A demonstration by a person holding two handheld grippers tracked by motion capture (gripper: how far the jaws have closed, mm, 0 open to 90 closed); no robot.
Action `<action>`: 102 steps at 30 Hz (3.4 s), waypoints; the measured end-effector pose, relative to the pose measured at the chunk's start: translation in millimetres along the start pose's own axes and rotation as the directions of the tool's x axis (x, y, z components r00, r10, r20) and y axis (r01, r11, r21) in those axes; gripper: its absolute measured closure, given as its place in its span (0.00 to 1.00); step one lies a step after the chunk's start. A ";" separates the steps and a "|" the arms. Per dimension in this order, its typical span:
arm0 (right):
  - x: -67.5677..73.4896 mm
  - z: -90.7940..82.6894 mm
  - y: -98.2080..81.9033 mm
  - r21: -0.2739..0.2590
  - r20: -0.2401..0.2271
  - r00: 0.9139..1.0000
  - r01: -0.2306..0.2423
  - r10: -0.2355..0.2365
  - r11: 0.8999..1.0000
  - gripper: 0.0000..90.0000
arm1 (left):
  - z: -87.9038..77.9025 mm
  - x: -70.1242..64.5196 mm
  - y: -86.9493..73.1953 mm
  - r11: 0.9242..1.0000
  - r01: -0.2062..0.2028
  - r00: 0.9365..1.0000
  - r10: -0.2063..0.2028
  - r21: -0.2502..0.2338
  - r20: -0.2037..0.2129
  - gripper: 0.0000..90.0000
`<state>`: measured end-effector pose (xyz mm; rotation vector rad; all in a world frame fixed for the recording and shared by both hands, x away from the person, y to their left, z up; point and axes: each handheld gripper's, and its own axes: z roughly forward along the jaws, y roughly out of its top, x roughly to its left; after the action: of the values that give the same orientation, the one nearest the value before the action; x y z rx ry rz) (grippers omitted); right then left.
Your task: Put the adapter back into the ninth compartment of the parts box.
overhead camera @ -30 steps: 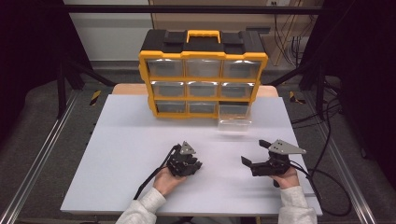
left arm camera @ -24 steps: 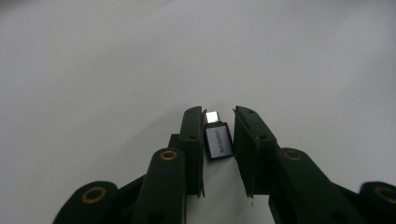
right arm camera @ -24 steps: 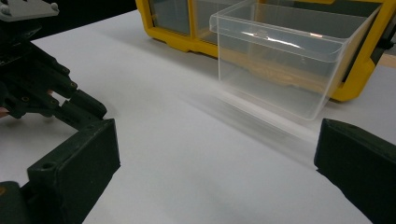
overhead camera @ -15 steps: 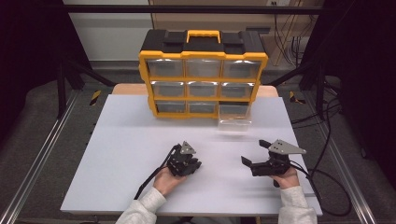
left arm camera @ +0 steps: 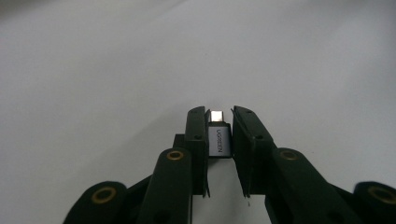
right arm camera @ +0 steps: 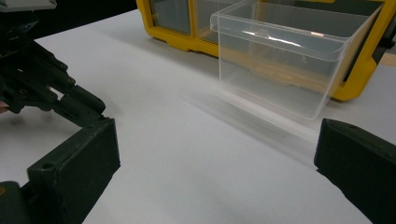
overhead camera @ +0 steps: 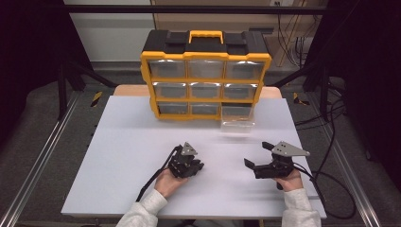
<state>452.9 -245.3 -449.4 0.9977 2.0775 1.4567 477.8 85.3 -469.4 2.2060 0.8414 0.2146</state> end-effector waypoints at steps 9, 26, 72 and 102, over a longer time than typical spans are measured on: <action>0.1 0.1 -0.1 0.002 -0.001 1.000 0.000 0.000 1.000 0.01 | -9.7 -1.6 7.9 1.000 0.002 1.000 -0.002 -0.028 0.008 0.84; 0.2 0.3 -0.3 0.007 -0.001 1.000 0.004 -0.004 1.000 0.01 | -27.1 -2.3 25.0 0.998 -0.016 1.000 0.017 -0.055 0.011 0.84; 0.4 1.9 -1.2 0.018 -0.006 1.000 0.002 -0.002 1.000 0.01 | -44.5 0.5 81.6 0.992 -0.067 0.998 0.069 -0.106 0.015 0.84; 0.3 1.9 -1.4 0.023 -0.005 1.000 0.002 -0.002 1.000 0.01 | -42.2 0.5 118.5 0.986 -0.095 0.995 0.096 -0.135 0.003 0.84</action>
<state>453.6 -244.1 -451.3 1.0011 2.1026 1.4393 521.4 51.3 -356.4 2.1203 0.6958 0.2992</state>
